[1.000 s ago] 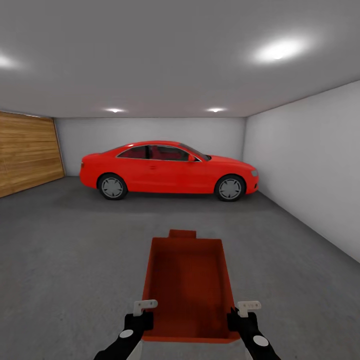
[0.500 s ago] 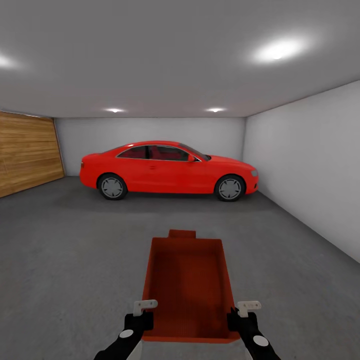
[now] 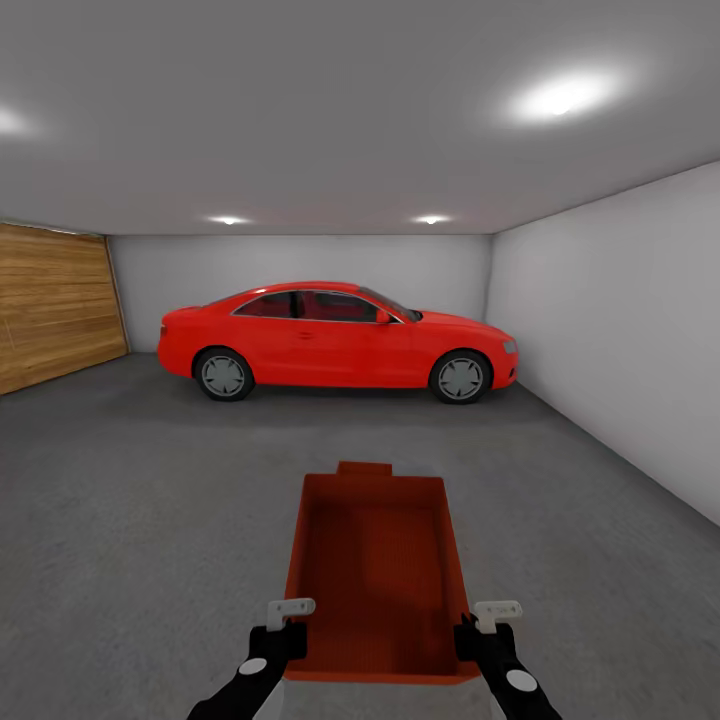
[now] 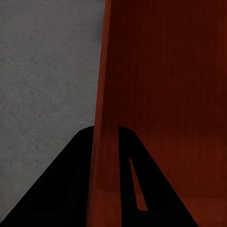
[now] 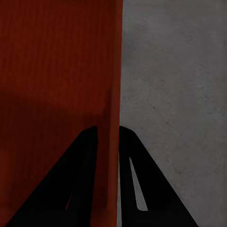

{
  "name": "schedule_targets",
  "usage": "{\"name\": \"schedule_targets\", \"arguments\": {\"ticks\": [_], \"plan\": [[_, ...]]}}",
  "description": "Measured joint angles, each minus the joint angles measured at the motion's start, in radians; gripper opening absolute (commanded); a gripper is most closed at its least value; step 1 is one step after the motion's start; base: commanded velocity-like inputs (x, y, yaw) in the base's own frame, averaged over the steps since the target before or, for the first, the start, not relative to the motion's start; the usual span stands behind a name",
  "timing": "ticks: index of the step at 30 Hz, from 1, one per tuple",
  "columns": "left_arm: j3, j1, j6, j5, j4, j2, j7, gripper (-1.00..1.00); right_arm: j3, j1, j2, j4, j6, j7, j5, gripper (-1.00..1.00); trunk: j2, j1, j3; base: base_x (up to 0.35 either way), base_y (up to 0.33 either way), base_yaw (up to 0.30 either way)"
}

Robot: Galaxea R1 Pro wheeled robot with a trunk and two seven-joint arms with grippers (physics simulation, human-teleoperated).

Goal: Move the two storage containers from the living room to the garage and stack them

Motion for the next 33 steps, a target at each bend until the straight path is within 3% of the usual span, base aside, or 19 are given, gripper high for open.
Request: {"name": "schedule_targets", "arguments": {"ticks": [33], "plan": [[0.001, 0.001, -0.001, 0.000, 0.005, 0.001, -0.001, -1.00, 0.000, 0.000, 0.001, 0.006, -0.001, 0.000, 0.000, -1.00, 0.000, 0.000, 0.000, 0.077, 0.000, 0.000]]}}
